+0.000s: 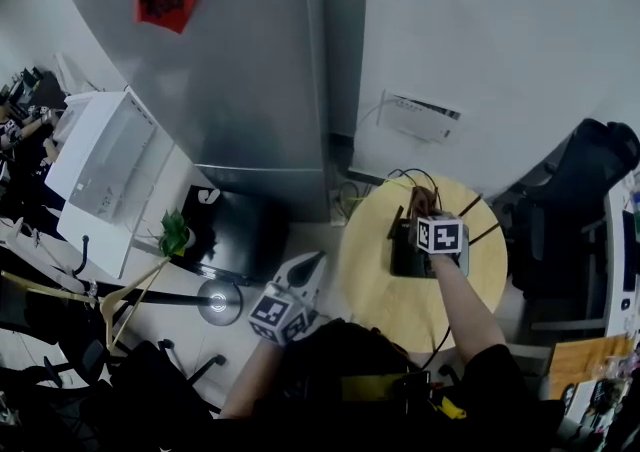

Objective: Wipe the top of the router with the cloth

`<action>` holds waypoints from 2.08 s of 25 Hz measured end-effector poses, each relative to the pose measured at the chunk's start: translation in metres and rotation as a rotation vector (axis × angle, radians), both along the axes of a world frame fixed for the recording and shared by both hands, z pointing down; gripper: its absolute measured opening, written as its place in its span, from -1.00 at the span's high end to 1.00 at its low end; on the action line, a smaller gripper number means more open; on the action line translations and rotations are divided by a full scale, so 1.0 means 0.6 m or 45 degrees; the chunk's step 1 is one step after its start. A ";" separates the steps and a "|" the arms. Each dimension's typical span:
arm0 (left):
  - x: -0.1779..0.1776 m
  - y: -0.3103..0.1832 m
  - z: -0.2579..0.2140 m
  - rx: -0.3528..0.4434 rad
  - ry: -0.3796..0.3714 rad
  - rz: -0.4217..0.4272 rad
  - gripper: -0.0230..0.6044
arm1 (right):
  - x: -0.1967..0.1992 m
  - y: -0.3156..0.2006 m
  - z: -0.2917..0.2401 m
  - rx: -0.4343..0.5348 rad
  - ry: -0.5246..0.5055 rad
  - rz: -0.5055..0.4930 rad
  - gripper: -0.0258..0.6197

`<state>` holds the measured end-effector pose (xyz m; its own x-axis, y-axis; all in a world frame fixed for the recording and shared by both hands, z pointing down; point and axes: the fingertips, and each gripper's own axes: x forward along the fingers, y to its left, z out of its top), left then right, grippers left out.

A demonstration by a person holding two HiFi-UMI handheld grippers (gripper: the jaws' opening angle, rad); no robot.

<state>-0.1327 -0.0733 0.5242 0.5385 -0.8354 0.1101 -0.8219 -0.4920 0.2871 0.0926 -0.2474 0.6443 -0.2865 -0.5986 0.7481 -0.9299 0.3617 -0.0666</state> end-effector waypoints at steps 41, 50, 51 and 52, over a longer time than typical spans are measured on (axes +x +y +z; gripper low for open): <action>-0.013 0.005 0.035 -0.123 -0.037 -0.068 0.93 | -0.024 0.023 0.140 -0.121 0.413 -0.343 0.73; -0.042 0.009 0.045 -0.160 -0.038 -0.140 0.93 | -0.016 0.006 0.157 -0.133 0.461 -0.240 0.73; -0.041 0.009 0.045 -0.161 -0.037 -0.135 0.93 | -0.019 0.005 0.162 -0.136 0.427 -0.230 0.73; -0.040 0.008 0.045 -0.158 -0.037 -0.130 0.93 | -0.020 0.003 0.162 -0.135 0.399 -0.212 0.73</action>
